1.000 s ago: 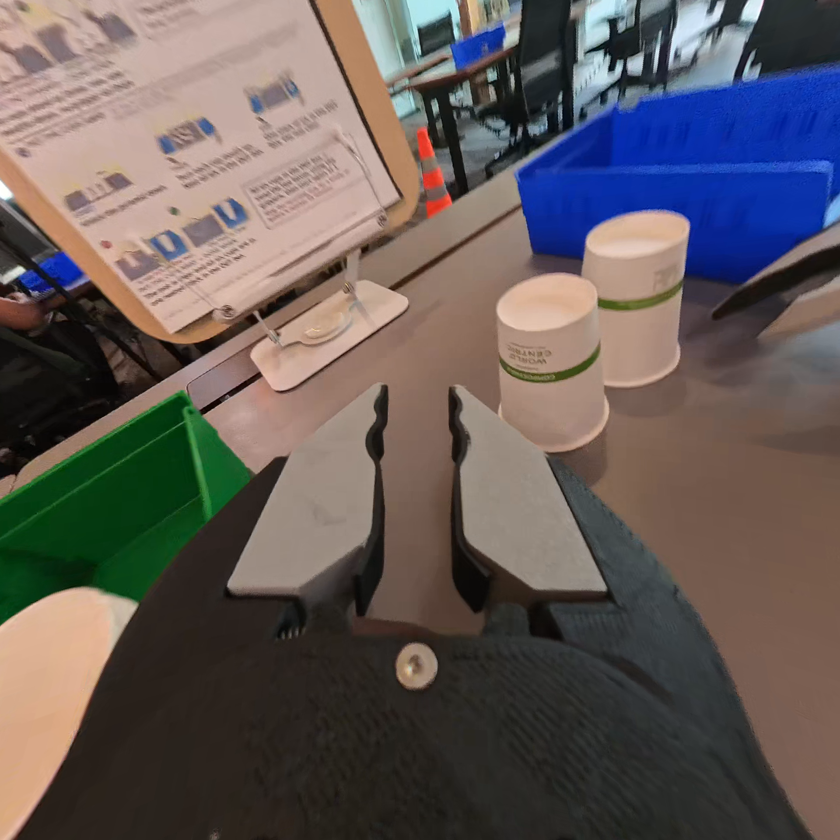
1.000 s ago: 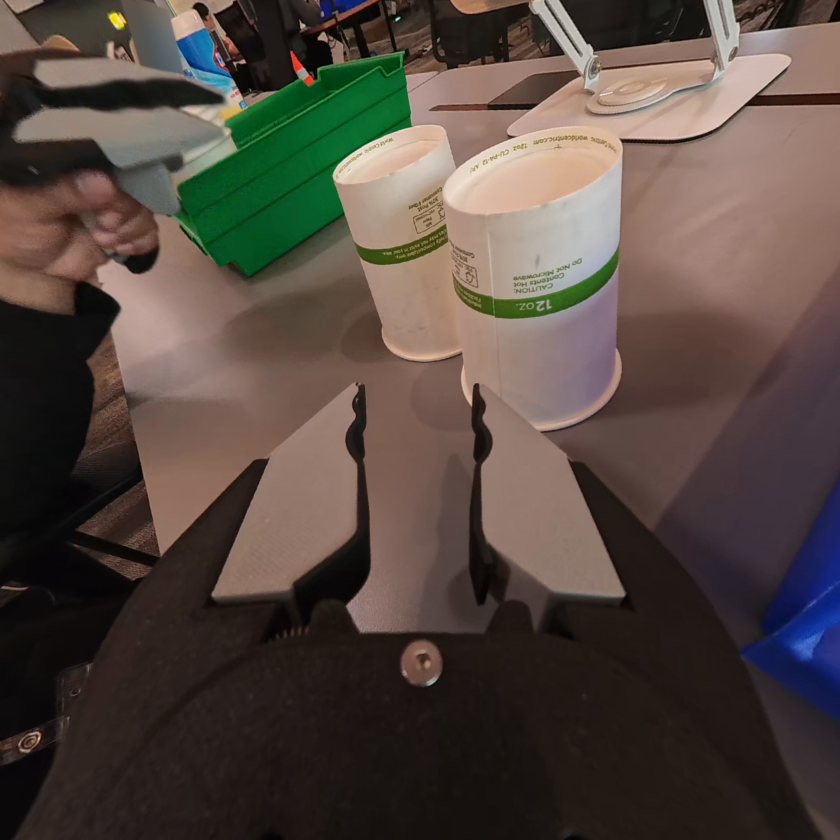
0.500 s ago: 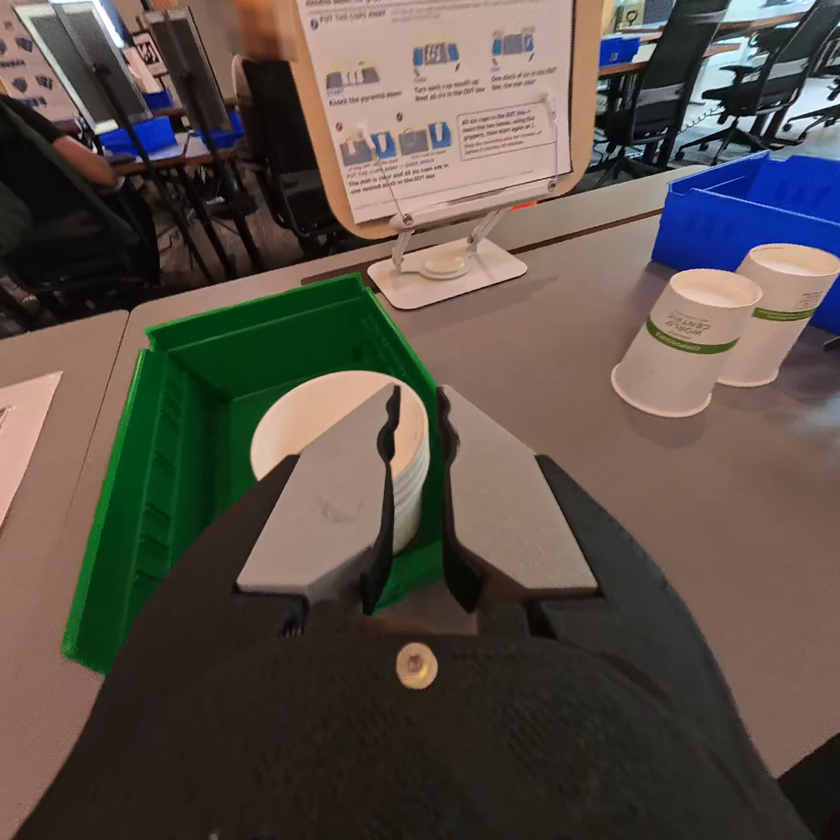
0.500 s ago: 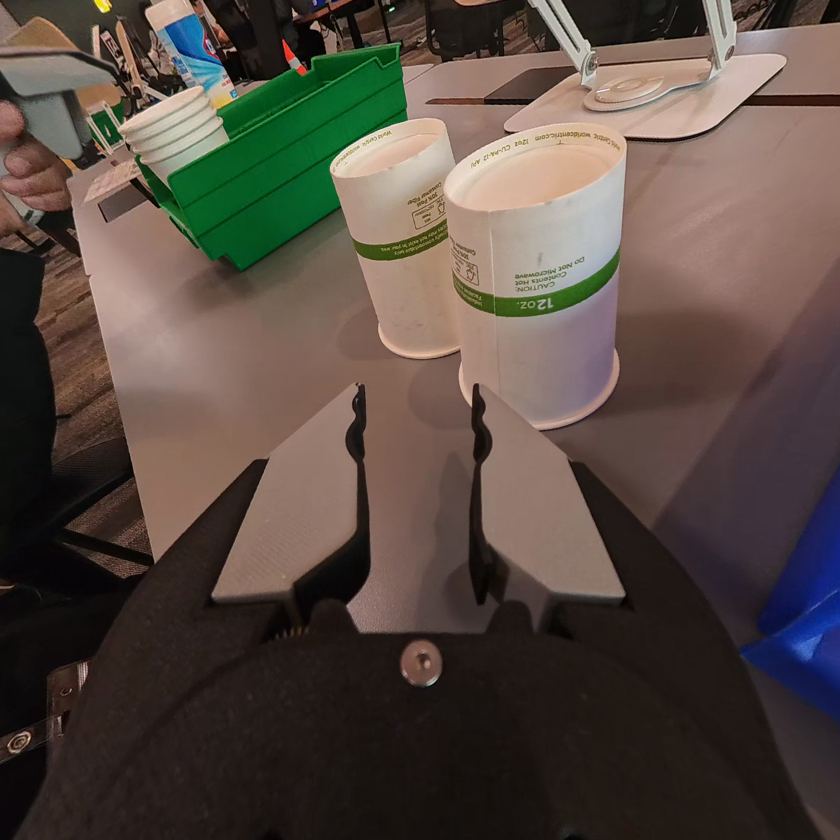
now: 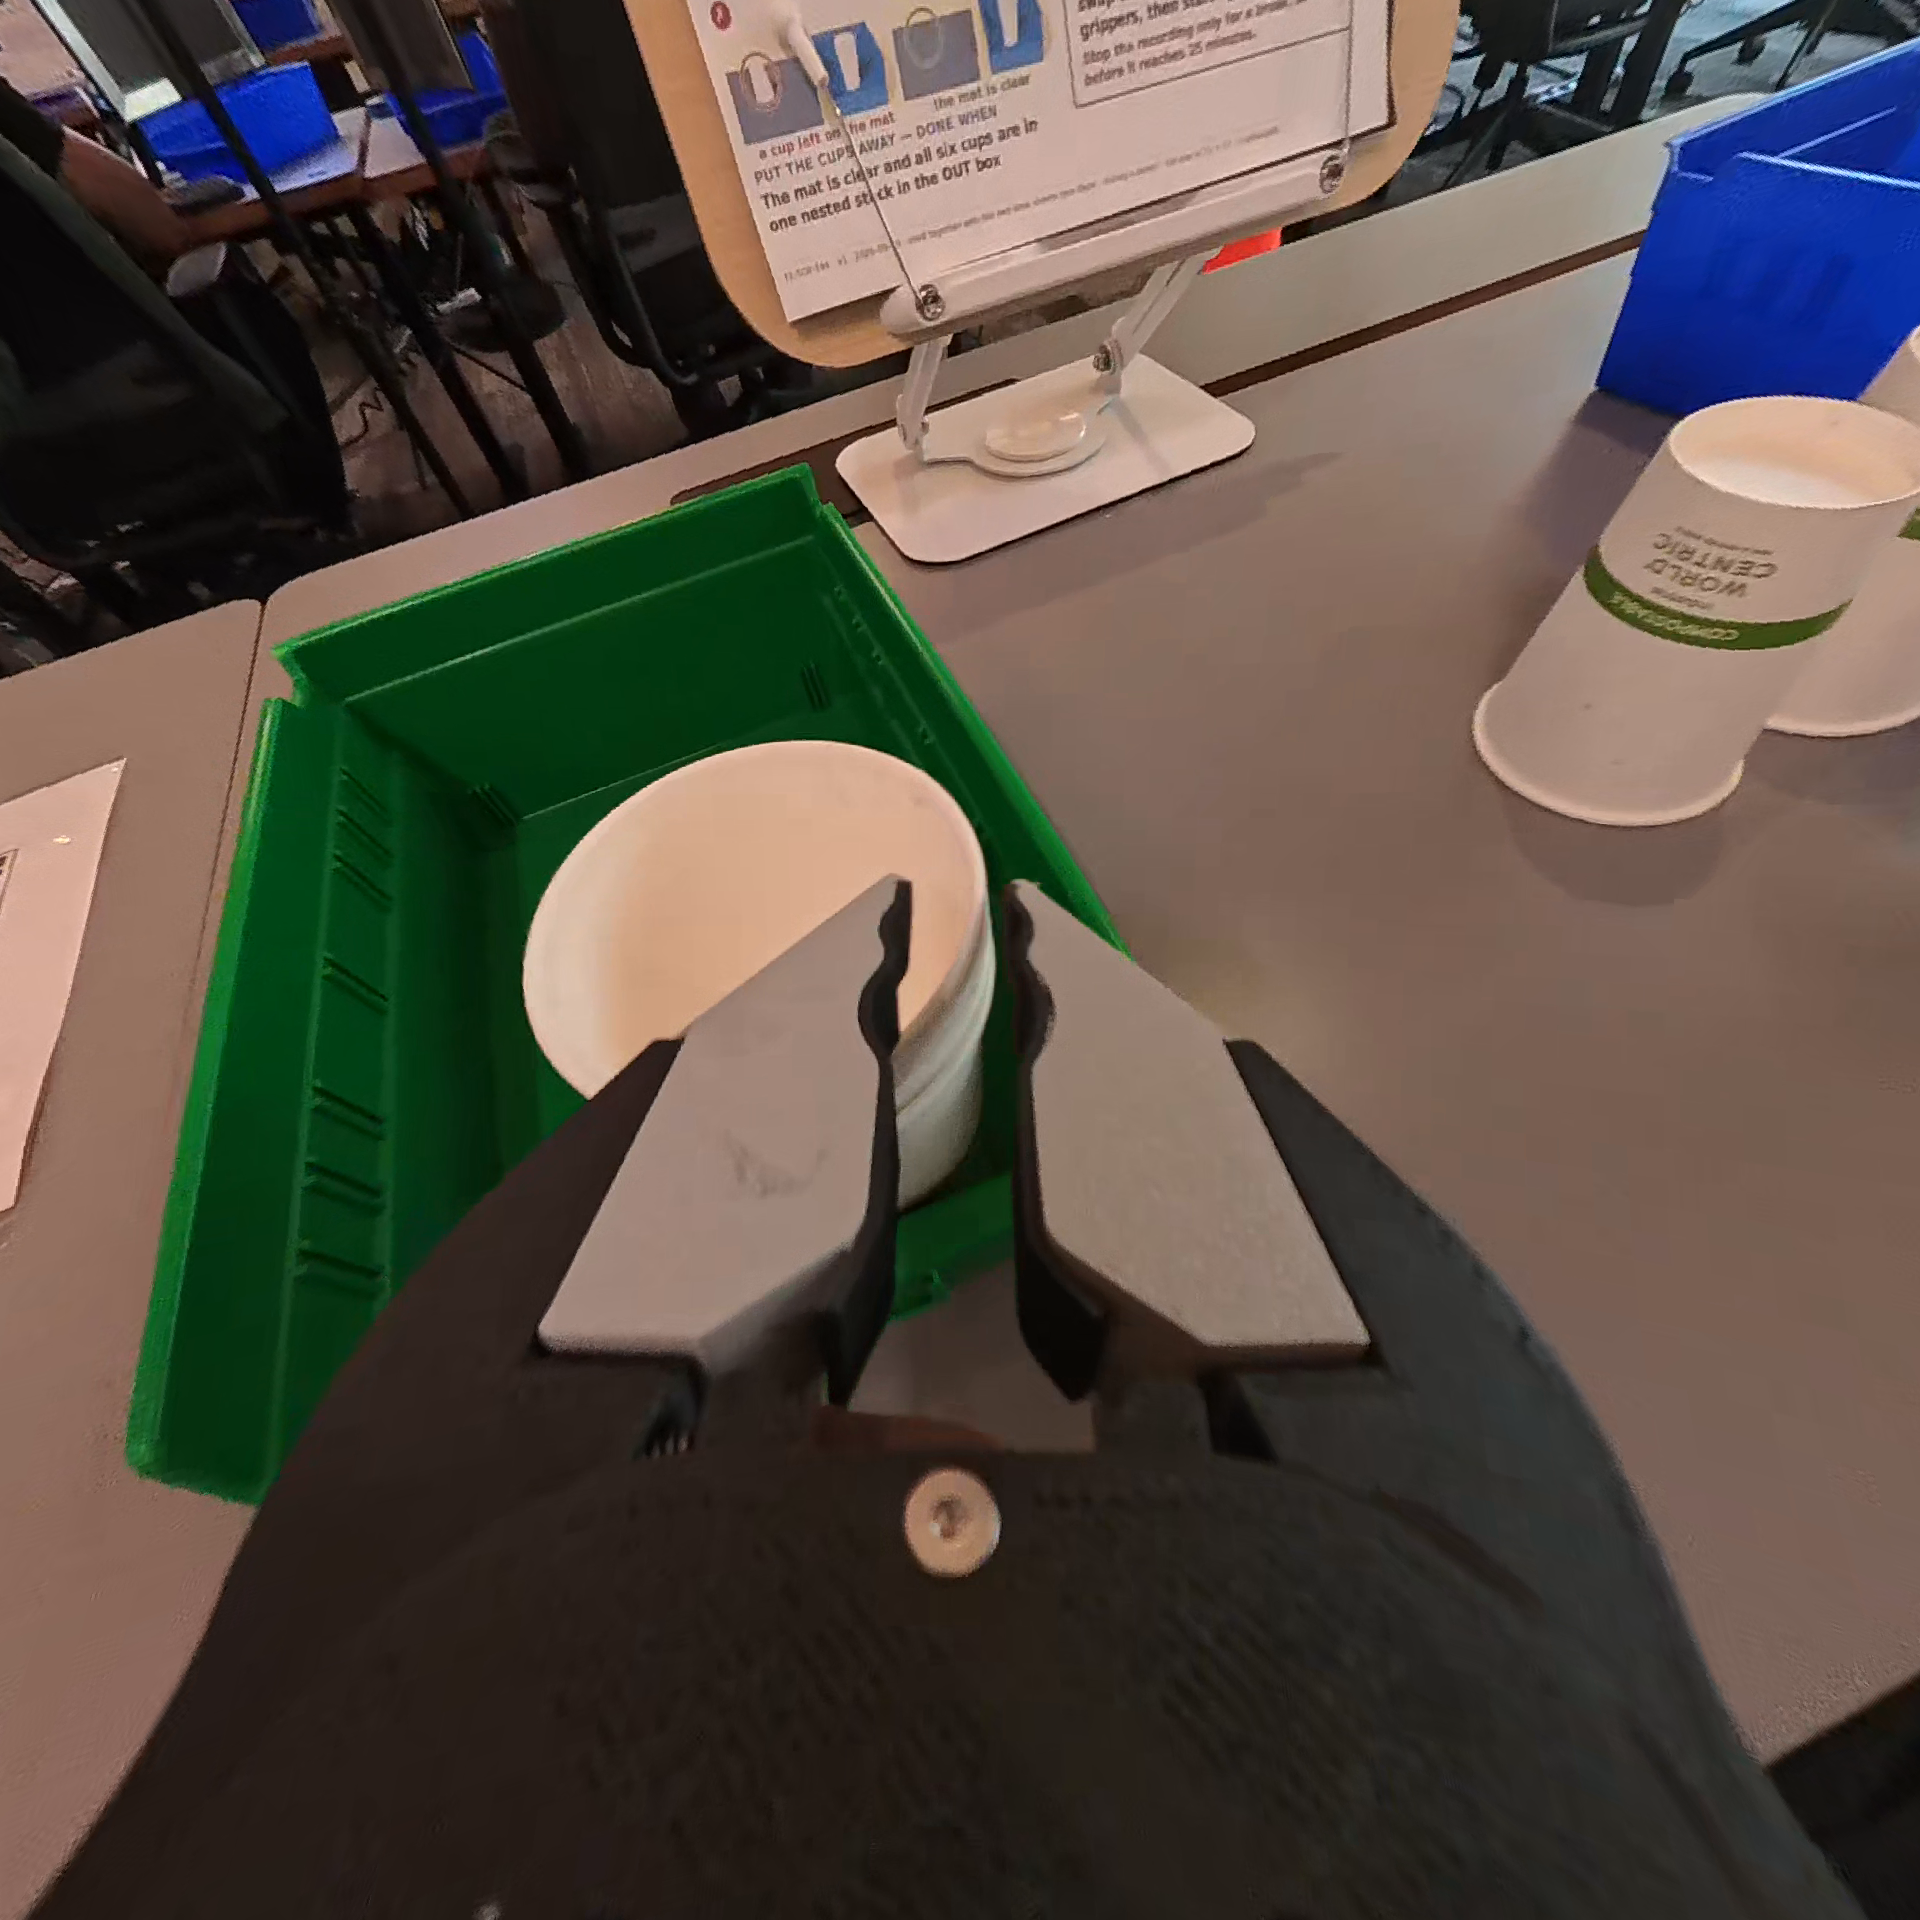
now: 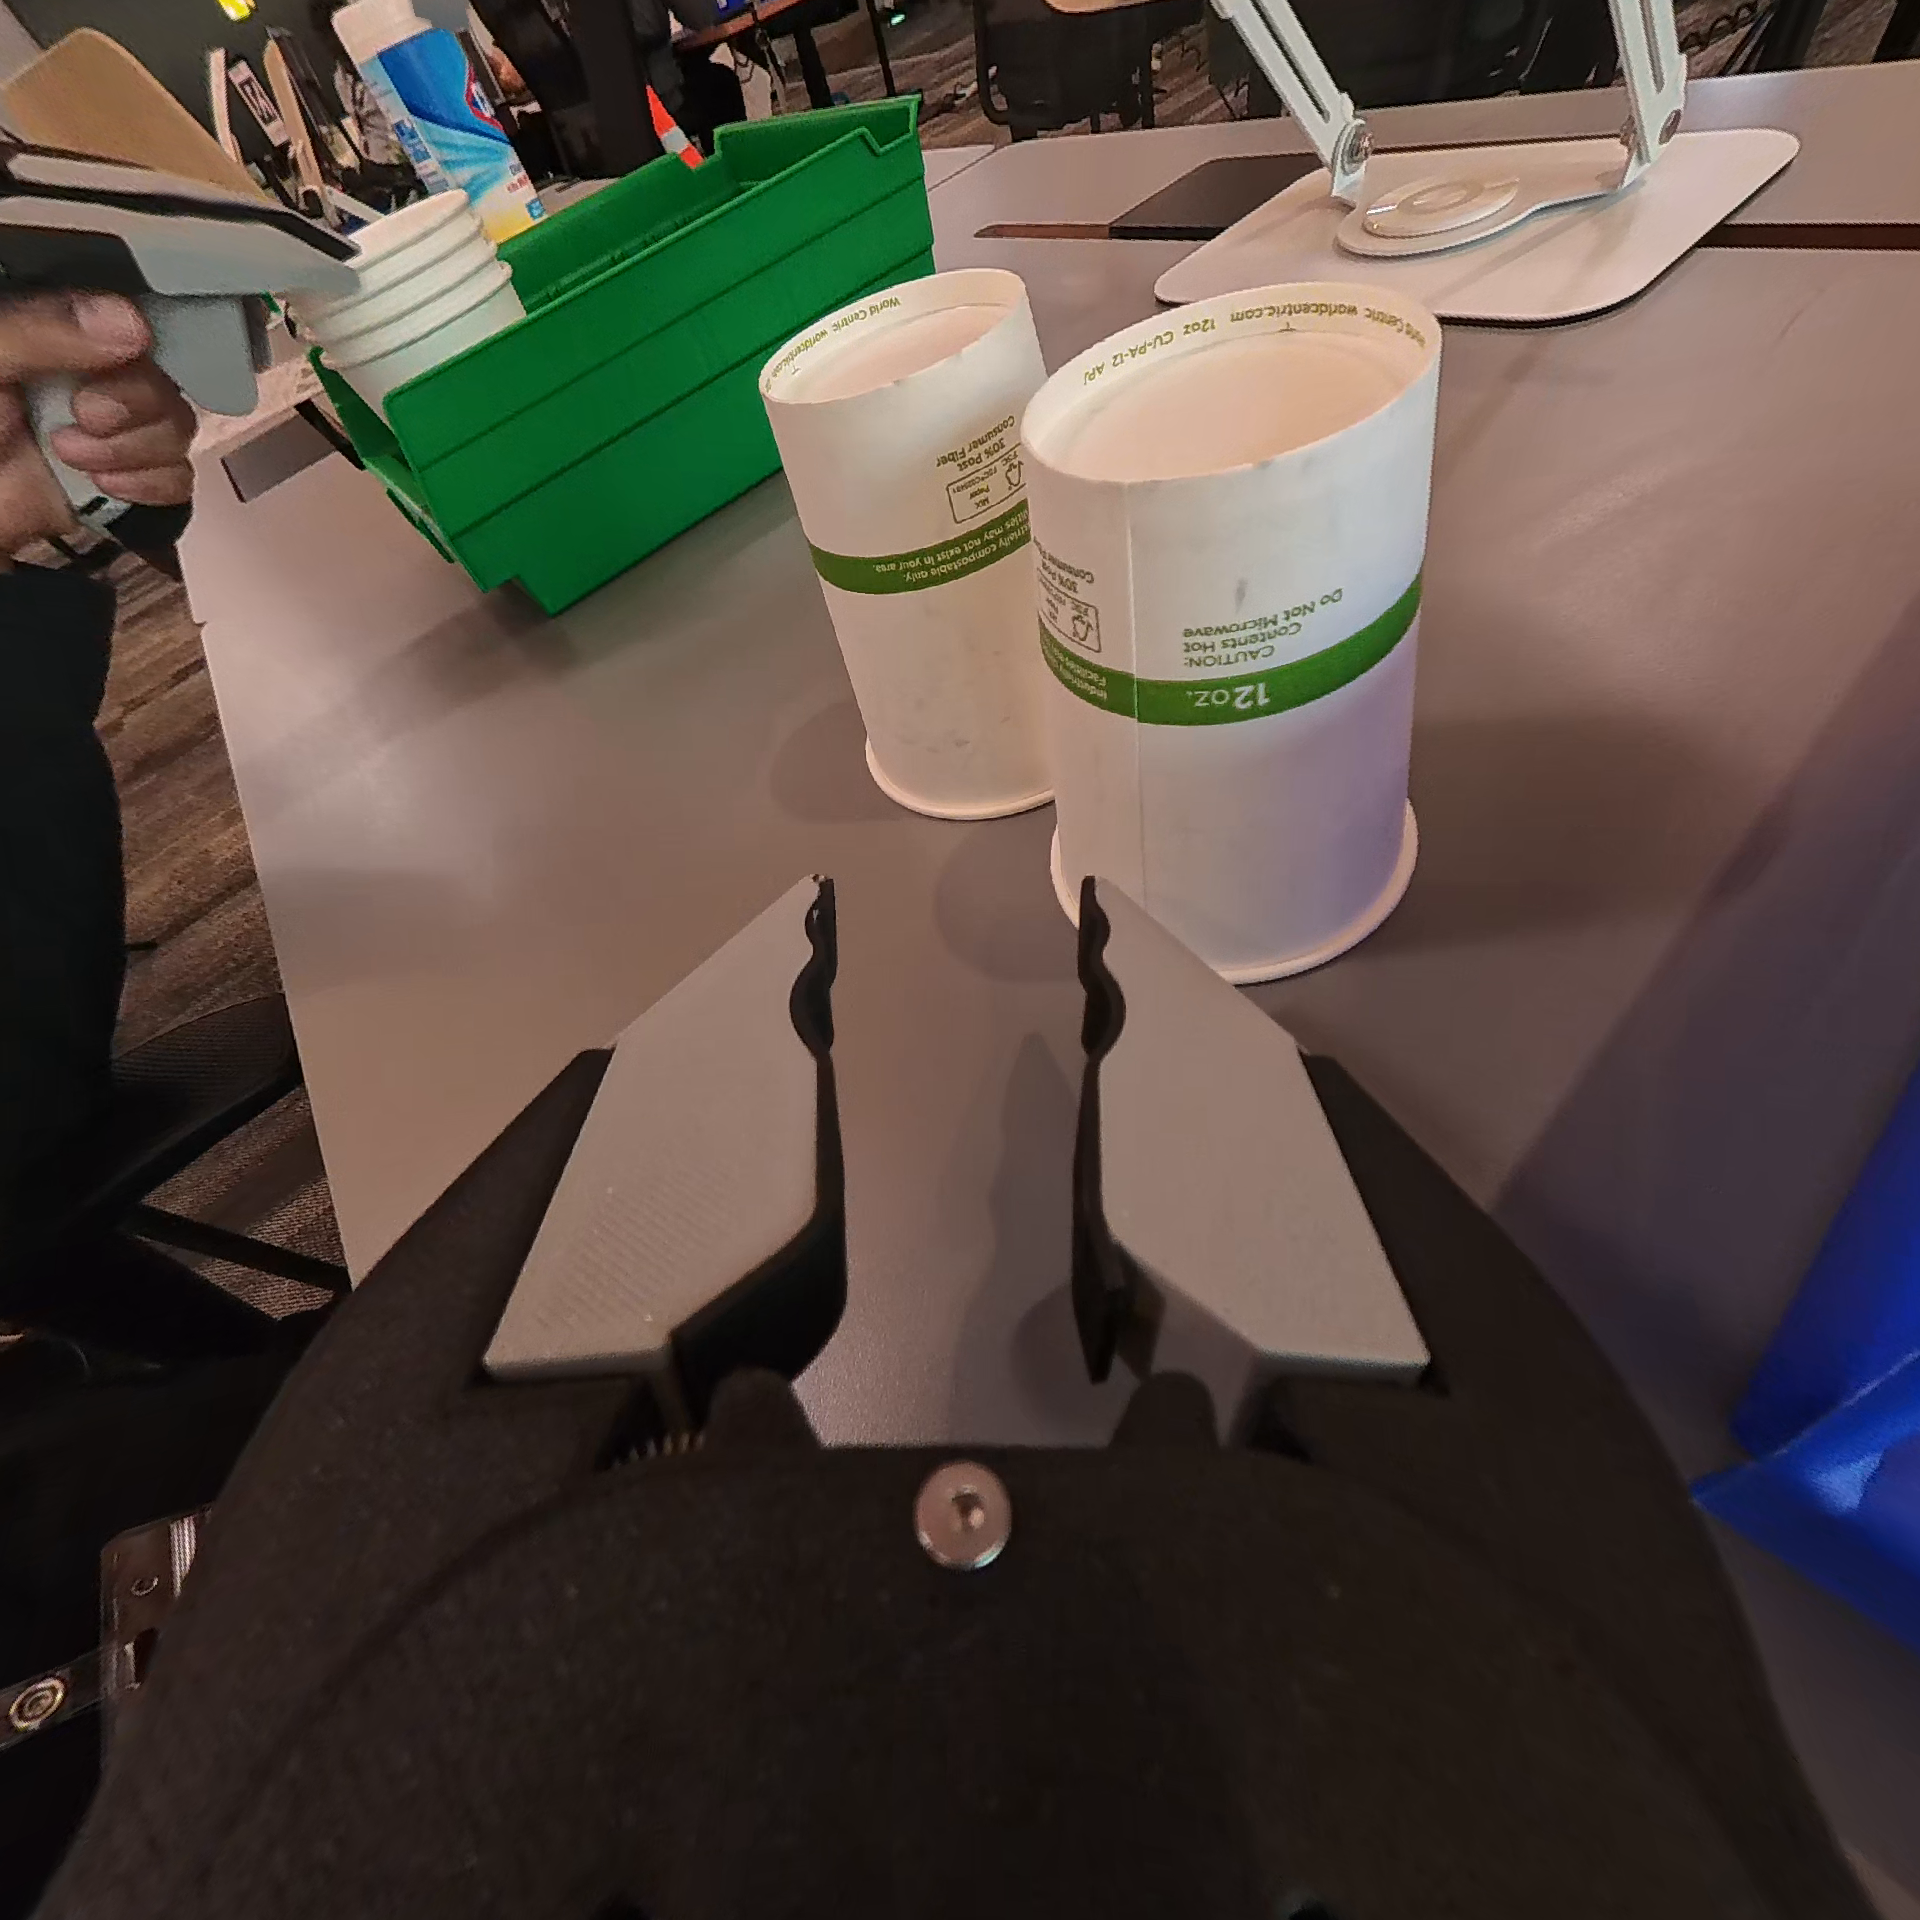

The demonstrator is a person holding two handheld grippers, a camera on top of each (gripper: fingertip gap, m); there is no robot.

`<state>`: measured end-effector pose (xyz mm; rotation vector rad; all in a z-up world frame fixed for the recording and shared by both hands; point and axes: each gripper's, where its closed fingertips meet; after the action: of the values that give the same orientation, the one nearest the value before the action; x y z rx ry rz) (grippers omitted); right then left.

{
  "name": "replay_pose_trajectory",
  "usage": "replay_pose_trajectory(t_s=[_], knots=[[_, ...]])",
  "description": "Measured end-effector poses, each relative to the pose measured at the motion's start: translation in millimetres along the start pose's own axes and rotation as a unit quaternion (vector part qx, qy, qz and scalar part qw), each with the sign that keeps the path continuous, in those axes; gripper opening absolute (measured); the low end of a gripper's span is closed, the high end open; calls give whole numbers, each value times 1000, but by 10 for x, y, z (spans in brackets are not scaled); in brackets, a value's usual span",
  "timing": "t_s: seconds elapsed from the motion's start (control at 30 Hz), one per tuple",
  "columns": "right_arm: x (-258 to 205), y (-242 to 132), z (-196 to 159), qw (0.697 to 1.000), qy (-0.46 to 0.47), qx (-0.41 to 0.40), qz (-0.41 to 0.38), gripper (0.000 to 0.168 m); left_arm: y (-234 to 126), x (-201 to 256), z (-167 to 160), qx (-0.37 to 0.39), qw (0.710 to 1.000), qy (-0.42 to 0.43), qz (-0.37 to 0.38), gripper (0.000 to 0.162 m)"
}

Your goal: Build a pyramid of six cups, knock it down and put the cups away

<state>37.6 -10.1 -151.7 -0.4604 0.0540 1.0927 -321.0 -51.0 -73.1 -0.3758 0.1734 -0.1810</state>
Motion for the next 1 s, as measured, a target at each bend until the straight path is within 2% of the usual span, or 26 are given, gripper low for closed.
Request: replay_pose_trajectory(t_s=[0.4,0.57,1.0], knots=[[-1,6,-5,1000,-1,-2,0,44,18,-59,11,8,1000,-9,5,1],[-3,8,-6,1000,-1,-3,0,44,-30,-113,69,22,1000,-5,22,1],[-4,11,-5,1000,-1,-3,0,44,-297,-164,493,113,989,32,93,1]])
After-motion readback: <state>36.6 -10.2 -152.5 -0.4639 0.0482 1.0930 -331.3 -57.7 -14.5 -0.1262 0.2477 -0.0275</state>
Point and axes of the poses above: each gripper's, where its closed fingertips meet, y out along the fingers, z out of its top, x = y × z across the jaws, and after that the axes turned 1 degree about x, right-handed
